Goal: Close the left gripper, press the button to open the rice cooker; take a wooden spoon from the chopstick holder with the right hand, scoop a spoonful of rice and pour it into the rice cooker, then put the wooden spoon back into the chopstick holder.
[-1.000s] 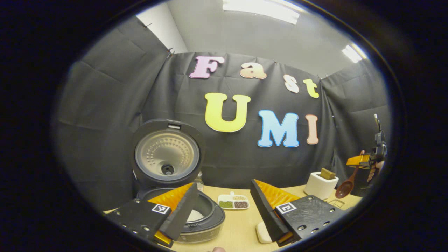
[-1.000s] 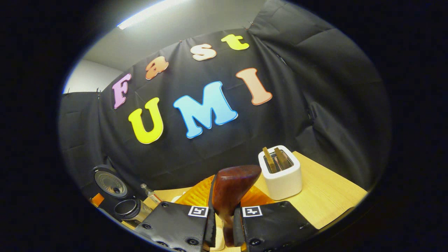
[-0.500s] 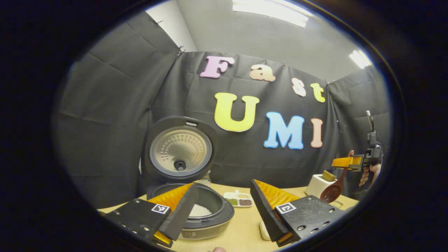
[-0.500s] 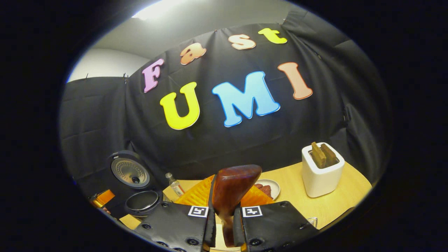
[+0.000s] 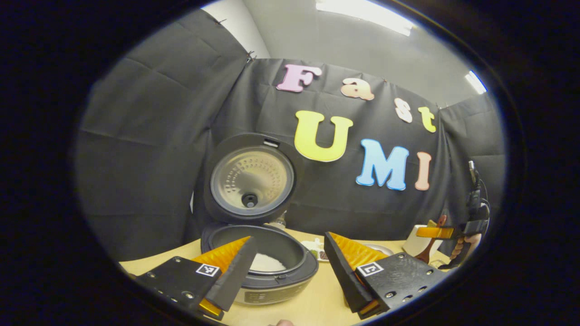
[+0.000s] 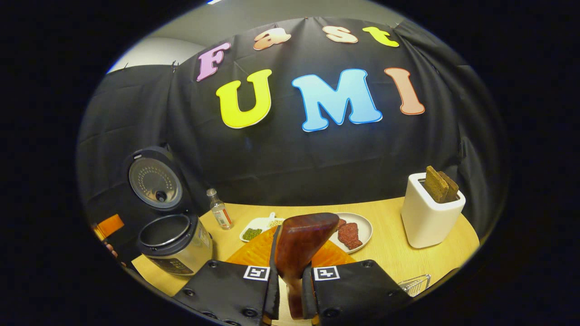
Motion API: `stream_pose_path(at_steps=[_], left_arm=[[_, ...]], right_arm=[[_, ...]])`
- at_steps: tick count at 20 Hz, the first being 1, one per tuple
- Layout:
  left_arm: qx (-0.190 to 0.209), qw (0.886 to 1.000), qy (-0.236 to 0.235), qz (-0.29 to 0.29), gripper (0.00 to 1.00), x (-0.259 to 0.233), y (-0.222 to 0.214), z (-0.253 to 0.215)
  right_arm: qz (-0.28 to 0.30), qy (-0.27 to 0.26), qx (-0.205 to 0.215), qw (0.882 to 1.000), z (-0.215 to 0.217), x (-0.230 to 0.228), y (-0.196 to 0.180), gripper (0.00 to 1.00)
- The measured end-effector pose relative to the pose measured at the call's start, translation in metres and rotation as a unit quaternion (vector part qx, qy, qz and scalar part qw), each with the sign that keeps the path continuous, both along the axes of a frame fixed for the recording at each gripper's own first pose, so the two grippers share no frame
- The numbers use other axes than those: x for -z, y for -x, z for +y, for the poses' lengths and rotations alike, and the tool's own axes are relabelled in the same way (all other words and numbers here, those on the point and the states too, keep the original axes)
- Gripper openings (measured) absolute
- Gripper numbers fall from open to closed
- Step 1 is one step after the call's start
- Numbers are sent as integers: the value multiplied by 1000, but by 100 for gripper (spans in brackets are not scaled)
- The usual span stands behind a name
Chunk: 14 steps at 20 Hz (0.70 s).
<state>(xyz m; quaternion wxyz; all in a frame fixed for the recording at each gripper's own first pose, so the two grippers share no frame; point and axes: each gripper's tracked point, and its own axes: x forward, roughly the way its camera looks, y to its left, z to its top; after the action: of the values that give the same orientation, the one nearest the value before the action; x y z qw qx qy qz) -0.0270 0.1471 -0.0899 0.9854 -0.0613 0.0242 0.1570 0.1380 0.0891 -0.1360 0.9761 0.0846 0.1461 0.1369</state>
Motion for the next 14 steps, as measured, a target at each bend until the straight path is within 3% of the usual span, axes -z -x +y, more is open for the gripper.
stream_pose_path(at_steps=[3,14], left_arm=[[-17,1000,-4,6,94,2,1,12],[6,1000,1,15,94,14,-5,4]], right_arm=[[15,25,-8,1000,9,18,-4,21],[42,91,9,995,15,53,-4,21]])
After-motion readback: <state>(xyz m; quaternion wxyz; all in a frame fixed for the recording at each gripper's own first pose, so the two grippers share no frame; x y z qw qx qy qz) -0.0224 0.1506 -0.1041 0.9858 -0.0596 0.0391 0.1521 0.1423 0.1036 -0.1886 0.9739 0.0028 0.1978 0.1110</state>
